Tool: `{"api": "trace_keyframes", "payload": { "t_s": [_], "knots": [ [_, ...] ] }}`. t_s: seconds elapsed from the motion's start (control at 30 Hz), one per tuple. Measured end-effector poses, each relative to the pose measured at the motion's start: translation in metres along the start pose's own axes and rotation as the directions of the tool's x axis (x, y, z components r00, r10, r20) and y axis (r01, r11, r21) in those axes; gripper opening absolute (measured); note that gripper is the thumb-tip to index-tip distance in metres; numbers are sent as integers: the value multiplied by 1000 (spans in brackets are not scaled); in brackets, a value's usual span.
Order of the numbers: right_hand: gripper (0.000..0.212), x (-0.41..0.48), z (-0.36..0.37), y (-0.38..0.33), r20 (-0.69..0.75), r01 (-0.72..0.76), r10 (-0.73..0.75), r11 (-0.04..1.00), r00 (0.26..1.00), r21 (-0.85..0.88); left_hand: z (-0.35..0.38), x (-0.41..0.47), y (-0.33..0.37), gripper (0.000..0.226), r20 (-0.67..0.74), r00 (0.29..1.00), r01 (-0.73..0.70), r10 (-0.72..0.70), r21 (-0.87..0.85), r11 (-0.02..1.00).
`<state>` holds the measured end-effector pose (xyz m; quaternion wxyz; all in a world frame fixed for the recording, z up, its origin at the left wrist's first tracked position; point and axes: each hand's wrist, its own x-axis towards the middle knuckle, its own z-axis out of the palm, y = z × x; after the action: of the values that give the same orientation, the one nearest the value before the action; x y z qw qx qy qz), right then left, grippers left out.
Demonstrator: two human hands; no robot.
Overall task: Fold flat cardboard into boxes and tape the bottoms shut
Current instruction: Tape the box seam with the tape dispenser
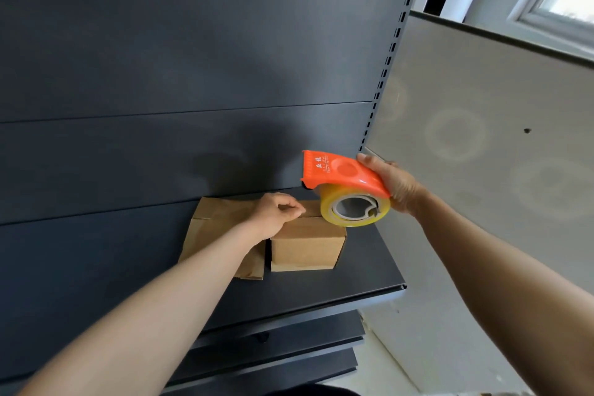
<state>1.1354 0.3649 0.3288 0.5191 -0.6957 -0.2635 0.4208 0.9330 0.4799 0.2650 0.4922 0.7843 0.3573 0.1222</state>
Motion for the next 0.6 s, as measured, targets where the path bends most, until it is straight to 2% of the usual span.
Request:
{"api": "trace_keyframes", "payload": {
  "t_s": [0.07,0.1,0.13,0.17,0.23,0.3,0.37,0.47,0.53,0.6],
  "knots": [
    [55,0,0,-1,15,2,-1,1000,1000,-28,-6,-2,8,19,-62,998,-8,8,6,1000],
    [53,0,0,-1,21,2,-1,999,1000,-35,-9,-4,12,22,-126,992,-13,7,-51,999],
    [54,0,-1,-1,24,-3,4,999,1000,-36,-12,-6,17,27,-163,986,0,-26,-161,987],
    [58,0,-1,-2,23,-6,7,999,1000,-42,-15,-8,22,36,-141,985,49,-97,-310,949],
    [72,1,-1,-1,13,-9,10,998,1000,-56,-21,-10,30,56,58,969,230,-241,-580,782],
    [78,0,0,-2,9,-8,9,998,1000,-70,-24,-12,37,65,239,931,363,-276,-687,630],
    [74,0,0,-3,19,-4,6,996,1000,-87,-24,-13,41,59,292,923,384,-250,-715,584],
    [57,-1,1,-6,52,3,3,993,999,-117,-23,-13,46,39,245,947,320,-206,-755,573],
    [57,-1,2,-6,55,5,2,992,999,-124,-24,-12,45,25,193,963,270,-190,-752,602],
    [65,-2,2,-6,53,4,3,991,999,-130,-24,-12,42,15,160,970,239,-181,-740,629]
  ]
}}
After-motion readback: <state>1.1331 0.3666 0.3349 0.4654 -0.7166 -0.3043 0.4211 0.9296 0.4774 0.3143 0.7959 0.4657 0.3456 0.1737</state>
